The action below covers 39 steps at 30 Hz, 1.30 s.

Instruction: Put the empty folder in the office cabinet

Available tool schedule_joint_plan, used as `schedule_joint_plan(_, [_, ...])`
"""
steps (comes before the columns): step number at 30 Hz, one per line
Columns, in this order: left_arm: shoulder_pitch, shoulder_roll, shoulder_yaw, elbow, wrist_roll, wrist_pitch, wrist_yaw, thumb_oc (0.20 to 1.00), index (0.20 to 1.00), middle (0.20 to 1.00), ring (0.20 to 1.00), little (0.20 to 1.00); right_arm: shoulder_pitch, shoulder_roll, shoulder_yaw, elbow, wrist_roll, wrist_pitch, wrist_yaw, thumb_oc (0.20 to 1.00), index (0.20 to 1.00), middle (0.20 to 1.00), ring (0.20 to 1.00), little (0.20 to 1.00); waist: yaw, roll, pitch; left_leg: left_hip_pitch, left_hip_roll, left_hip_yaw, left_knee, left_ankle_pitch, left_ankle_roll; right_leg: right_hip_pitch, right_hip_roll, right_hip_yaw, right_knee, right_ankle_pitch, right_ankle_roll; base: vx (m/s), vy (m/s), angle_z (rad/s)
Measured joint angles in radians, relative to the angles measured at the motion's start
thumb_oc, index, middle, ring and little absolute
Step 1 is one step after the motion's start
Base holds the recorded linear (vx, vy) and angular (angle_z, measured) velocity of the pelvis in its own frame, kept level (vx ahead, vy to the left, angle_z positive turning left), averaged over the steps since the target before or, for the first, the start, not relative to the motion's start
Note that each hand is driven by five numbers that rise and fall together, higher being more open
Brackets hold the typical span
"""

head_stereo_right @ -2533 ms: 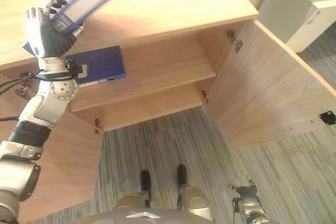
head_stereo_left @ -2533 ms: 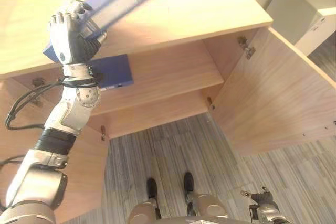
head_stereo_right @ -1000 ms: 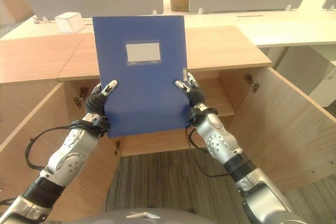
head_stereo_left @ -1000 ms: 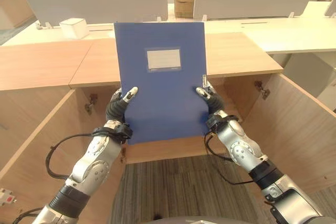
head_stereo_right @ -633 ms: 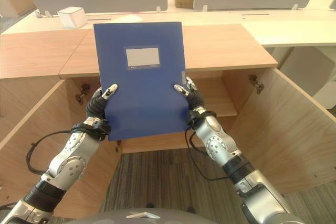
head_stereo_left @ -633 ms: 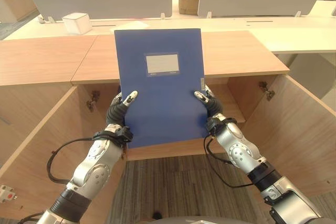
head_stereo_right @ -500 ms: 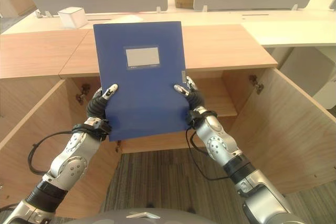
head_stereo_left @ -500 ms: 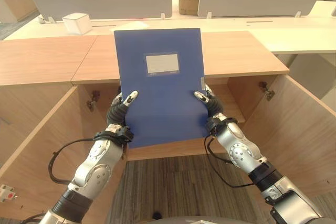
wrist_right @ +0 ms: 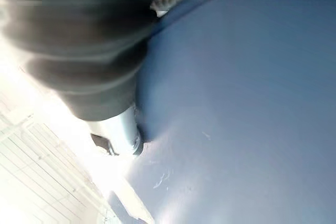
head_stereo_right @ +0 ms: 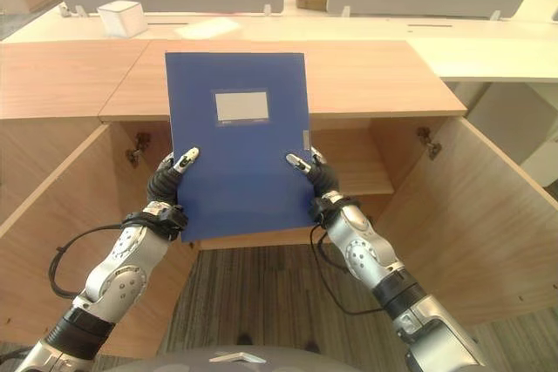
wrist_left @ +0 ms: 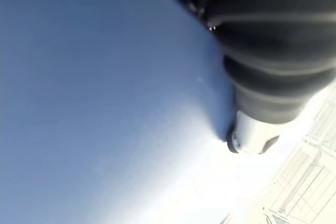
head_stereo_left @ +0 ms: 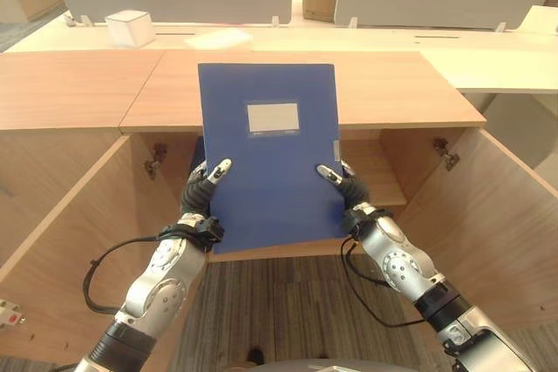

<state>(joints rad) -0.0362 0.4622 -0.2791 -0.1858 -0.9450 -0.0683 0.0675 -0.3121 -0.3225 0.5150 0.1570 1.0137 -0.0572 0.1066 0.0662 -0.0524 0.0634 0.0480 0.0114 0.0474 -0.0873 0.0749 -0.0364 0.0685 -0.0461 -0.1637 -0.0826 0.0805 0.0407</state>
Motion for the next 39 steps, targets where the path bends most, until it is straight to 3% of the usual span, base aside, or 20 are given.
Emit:
schedule_joint_plan(5, [0.0, 0.001, 0.0, 0.0, 0.009, 0.0, 0.0, 0.2, 0.2, 0.2, 0.2, 0.2, 0.001, 0.0, 0.002, 0.0, -0.015, 0.011, 0.003, 0.2, 0.2, 0.2, 0.2, 0.2, 0.011, -0.05, 0.005, -0.035, 0.0, -0.004, 0.009, 0.008, -0.001, -0.034, 0.0, -0.005, 0.0, 0.002, 0.002, 0.0, 0.031, 0.03])
schedule_joint_plan(13, [-0.019, 0.001, -0.003, 0.021, 0.01, -0.003, 0.0, 0.2, 0.2, 0.2, 0.2, 0.2, 0.002, 0.011, 0.003, 0.007, -0.029, 0.015, -0.002, 0.2, 0.2, 0.2, 0.2, 0.2, 0.036, -0.075, 0.031, -0.061, -0.007, -0.004, 0.009, 0.01, 0.003, -0.06, -0.007, -0.008, 0.0, 0.005, 0.008, -0.02, 0.039, 0.01])
schedule_joint_plan(19, [-0.067, -0.001, -0.032, 0.072, 0.01, -0.004, 0.016, 0.2, 0.2, 0.2, 0.2, 0.2, -0.001, 0.021, 0.002, 0.043, -0.029, 0.014, -0.011, 0.2, 0.2, 0.2, 0.2, 0.2, 0.053, -0.111, 0.064, -0.081, -0.007, -0.002, 0.01, 0.021, 0.006, -0.09, -0.01, -0.006, 0.009, 0.009, 0.013, -0.01, 0.001, 0.0])
schedule_joint_plan(29, [-0.072, -0.005, -0.027, 0.072, 0.02, -0.004, 0.034, 0.2, 0.2, 0.2, 0.2, 0.2, -0.004, 0.03, 0.002, 0.046, -0.029, 0.015, -0.021, 0.2, 0.2, 0.2, 0.2, 0.2, 0.051, -0.095, 0.094, -0.062, -0.007, 0.015, 0.01, 0.023, 0.009, -0.079, -0.011, 0.008, 0.009, 0.009, 0.013, 0.01, 0.003, -0.04])
schedule_joint_plan(31, [-0.072, -0.004, -0.026, 0.072, 0.02, -0.003, 0.034, 1.0, 1.0, 1.0, 1.0, 1.0, -0.004, 0.031, 0.002, 0.046, -0.028, 0.017, -0.022, 0.2, 0.2, 0.2, 0.2, 0.2, 0.049, -0.084, 0.101, -0.053, -0.007, 0.017, 0.01, 0.022, 0.01, -0.071, -0.012, 0.011, 0.009, 0.009, 0.013, 0.01, -0.008, -0.03])
schedule_joint_plan(39, [-0.054, 0.001, 0.011, 0.015, 0.02, 0.014, -0.008, 1.0, 1.0, 1.0, 1.0, 1.0, 0.111, 0.046, -0.003, 0.041, -0.012, 0.022, 0.036, 0.2, 0.2, 0.2, 0.2, 0.2, 0.027, -0.056, 0.107, -0.038, -0.007, 0.01, 0.008, 0.016, 0.004, -0.054, -0.011, 0.01, 0.011, 0.009, 0.012, 0.01, -0.03, 0.01])
